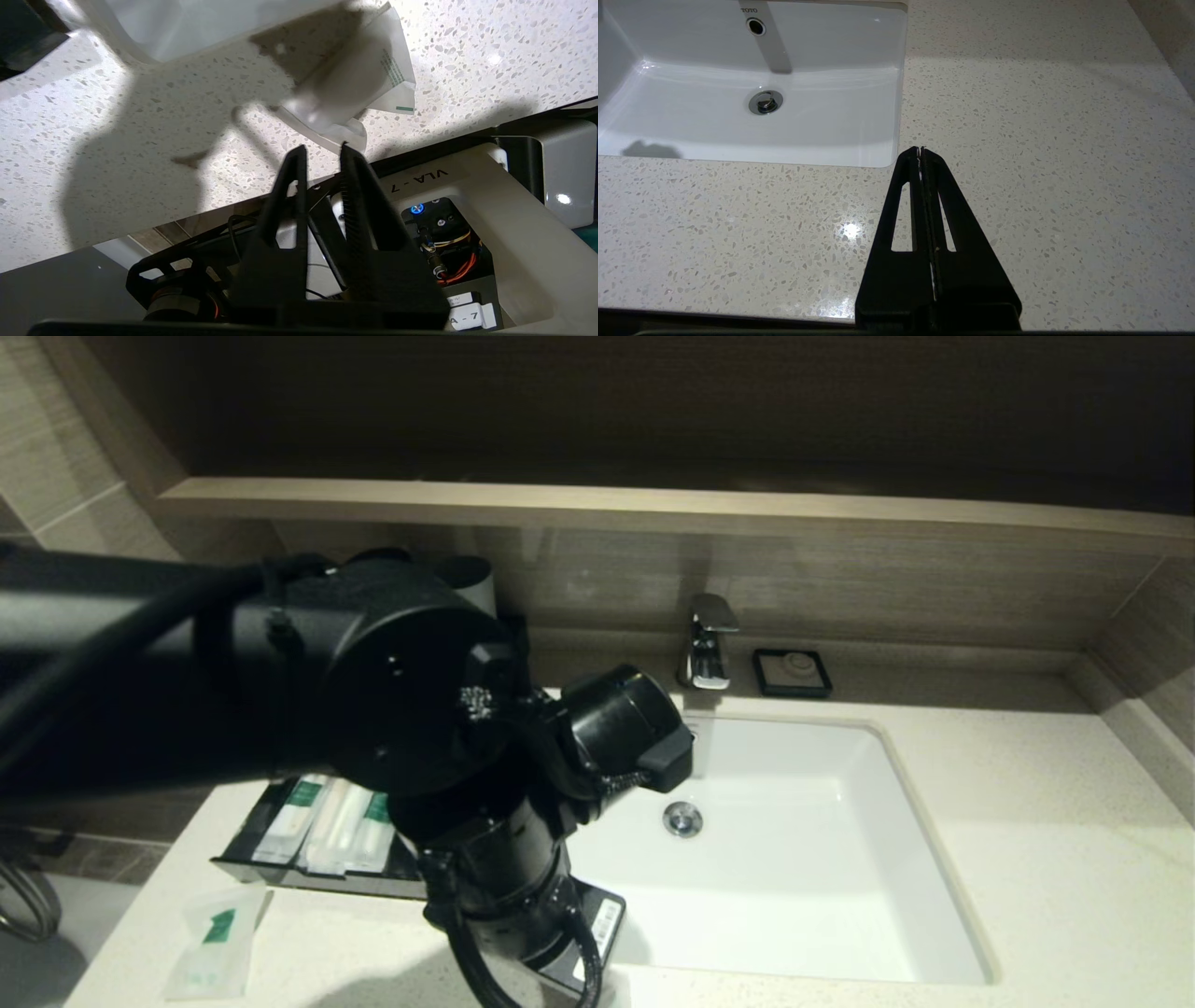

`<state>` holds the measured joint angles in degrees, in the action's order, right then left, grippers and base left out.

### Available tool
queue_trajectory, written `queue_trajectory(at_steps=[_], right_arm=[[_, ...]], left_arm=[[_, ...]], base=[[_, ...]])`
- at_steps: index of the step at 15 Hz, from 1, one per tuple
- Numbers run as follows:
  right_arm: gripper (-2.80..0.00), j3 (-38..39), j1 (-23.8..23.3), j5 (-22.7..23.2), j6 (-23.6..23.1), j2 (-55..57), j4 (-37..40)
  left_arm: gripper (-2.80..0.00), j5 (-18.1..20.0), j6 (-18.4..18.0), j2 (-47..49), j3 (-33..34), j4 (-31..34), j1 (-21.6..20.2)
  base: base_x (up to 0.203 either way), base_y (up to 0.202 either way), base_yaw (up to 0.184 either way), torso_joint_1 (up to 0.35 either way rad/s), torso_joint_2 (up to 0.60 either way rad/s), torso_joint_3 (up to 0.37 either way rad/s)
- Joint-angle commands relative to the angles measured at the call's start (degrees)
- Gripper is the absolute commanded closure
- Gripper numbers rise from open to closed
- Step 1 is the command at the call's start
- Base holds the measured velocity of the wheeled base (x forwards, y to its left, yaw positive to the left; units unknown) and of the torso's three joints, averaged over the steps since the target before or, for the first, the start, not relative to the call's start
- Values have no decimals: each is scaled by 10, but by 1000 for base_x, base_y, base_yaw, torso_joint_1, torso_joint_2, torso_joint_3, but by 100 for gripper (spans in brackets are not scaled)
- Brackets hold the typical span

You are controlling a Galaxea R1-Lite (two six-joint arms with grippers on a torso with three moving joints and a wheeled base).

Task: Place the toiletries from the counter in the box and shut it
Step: Pick up the bathroom toiletry

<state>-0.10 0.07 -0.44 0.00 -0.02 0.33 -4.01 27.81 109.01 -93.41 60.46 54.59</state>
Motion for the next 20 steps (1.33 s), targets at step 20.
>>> queue_trajectory(at_steps=[20], right_arm=[[0,0,0,0,0,0,0]], left_arm=[[-280,-14,-24,89,-6,-8,45]], base=[[0,0,0,0,0,0]])
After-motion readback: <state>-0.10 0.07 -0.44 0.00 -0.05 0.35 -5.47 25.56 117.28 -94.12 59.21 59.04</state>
